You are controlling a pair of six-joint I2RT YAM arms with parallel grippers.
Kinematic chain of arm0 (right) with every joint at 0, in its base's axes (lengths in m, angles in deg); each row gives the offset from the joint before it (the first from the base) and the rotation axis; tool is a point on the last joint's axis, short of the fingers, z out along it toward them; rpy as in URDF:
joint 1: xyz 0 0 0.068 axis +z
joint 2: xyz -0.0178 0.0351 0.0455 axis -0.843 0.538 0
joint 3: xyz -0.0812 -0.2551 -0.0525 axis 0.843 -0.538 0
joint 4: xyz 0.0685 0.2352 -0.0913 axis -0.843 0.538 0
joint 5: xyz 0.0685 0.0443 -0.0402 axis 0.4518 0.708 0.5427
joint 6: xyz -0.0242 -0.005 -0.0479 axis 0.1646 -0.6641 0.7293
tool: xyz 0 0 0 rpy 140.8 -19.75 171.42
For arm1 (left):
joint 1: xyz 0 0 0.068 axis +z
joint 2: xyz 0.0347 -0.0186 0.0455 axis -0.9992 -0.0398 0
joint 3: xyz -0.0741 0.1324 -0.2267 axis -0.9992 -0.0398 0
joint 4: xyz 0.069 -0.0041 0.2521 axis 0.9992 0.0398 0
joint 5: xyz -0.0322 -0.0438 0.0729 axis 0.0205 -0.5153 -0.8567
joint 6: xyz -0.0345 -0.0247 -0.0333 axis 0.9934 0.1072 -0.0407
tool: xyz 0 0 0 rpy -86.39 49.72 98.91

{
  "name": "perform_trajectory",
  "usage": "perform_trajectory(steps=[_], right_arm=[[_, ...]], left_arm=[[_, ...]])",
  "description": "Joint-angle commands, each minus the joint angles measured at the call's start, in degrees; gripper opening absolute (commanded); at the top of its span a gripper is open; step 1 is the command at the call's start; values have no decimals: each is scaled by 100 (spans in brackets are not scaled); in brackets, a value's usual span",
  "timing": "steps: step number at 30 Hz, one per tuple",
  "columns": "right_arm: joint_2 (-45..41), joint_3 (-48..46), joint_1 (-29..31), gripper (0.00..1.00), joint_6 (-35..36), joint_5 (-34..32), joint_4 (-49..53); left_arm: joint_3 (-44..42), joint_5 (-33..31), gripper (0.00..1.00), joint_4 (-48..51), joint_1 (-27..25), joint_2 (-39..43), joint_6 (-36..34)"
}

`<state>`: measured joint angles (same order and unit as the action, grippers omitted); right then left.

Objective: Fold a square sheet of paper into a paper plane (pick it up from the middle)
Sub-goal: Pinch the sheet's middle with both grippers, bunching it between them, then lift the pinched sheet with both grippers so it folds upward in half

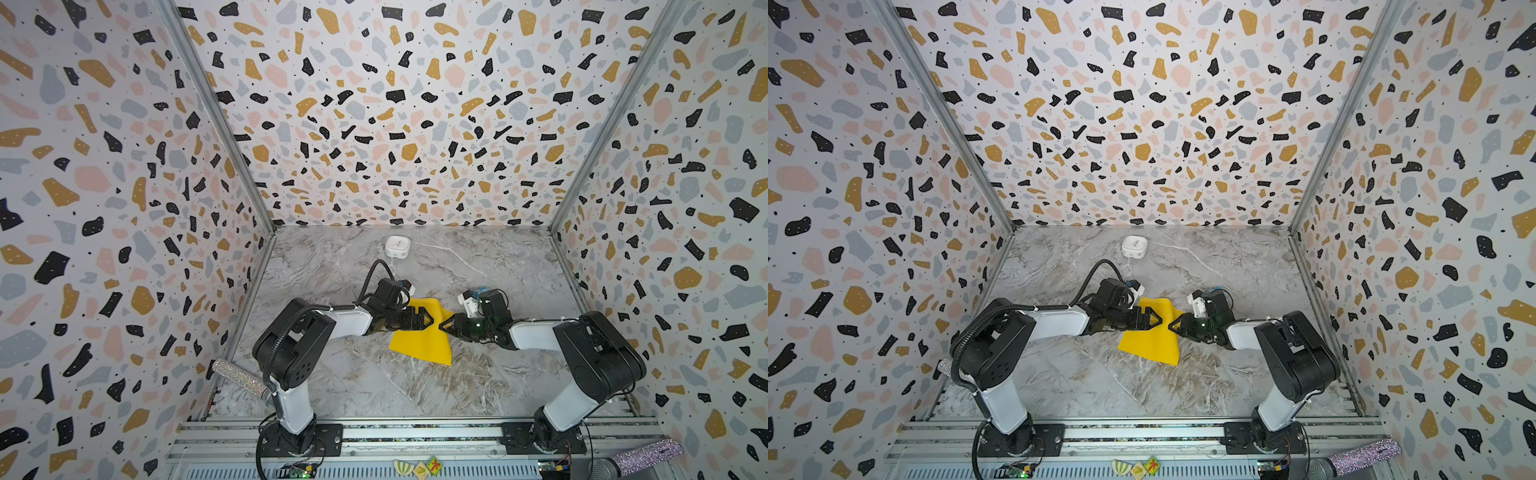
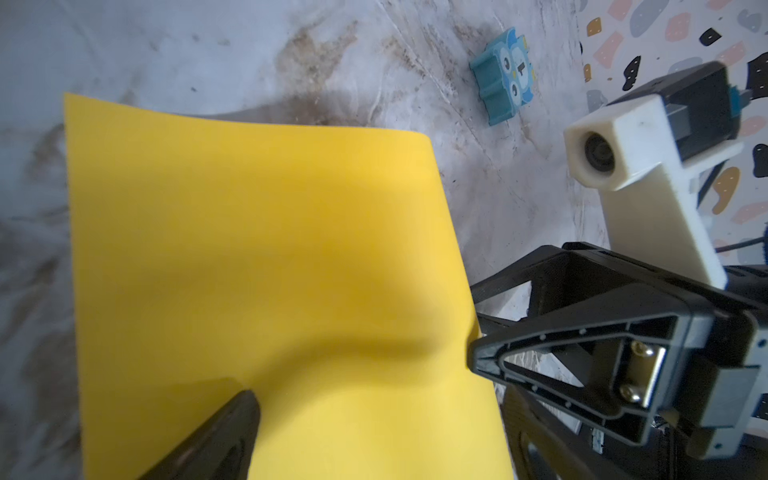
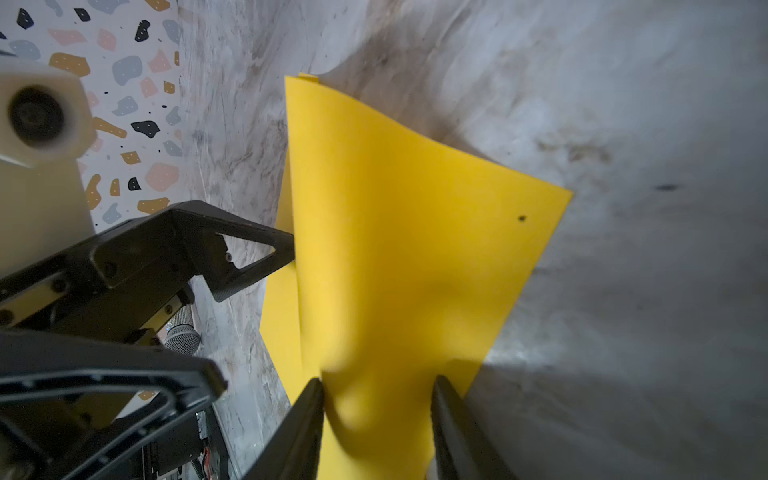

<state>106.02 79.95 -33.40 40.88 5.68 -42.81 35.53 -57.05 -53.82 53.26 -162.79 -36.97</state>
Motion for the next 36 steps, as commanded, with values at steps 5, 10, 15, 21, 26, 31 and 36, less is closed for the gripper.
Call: perform_trajectory(steps=[5,10,15,21,26,31,36], right_arm=[[174,17,50,51,152,-10,216],[-110,8,47,55,276,62,270],[-358,42,106,53,385,47,441],[110,231,278,46,386,-51,472],[429,459,490,45,377,-98,440],[642,617,580,45,342,-124,327],[809,704,586,44,342,-66,133]], left_arm=[[-411,285,95,70,283,125,248],[-489,140,96,174,343,157,203],[-569,110,95,113,343,131,257],[-613,185,94,157,343,96,161],[-633,234,94,176,343,118,117],[-600,216,92,224,343,96,79],[-484,57,86,500,336,18,-81]])
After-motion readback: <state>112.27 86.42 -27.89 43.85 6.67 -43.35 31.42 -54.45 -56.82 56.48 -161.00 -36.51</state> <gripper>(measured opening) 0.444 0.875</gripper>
